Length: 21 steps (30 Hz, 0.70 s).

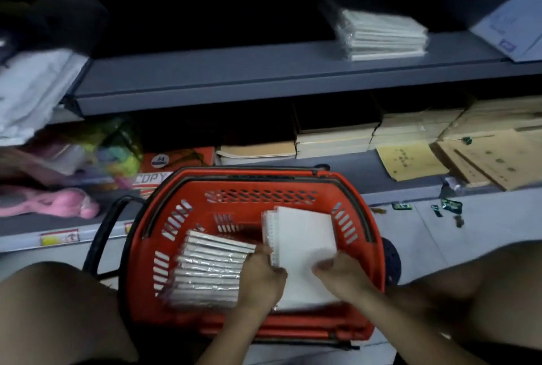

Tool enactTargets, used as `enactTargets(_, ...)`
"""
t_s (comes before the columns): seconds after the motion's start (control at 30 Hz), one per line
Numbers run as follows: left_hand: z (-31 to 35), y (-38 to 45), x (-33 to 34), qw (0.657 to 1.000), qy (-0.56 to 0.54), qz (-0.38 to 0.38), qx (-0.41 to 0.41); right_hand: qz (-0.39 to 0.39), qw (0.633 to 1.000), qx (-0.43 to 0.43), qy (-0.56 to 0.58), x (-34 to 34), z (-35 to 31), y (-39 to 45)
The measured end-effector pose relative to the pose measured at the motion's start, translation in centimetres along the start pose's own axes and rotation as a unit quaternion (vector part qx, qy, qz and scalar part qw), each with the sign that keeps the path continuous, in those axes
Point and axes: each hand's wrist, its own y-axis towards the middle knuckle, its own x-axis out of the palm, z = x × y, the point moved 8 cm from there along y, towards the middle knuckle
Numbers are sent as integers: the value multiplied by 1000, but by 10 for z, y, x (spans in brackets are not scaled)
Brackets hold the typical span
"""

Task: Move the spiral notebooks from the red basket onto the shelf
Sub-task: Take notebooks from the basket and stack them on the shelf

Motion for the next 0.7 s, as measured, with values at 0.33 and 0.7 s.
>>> enactTargets(0.33, -18, 0, -10, 994, -85, -18, -65, 20, 969, 57, 241, 20, 16, -10)
enactTargets(0.7, 42, -39, -59, 908, -370, -186, -56, -130, 889, 47, 436, -20, -20, -79)
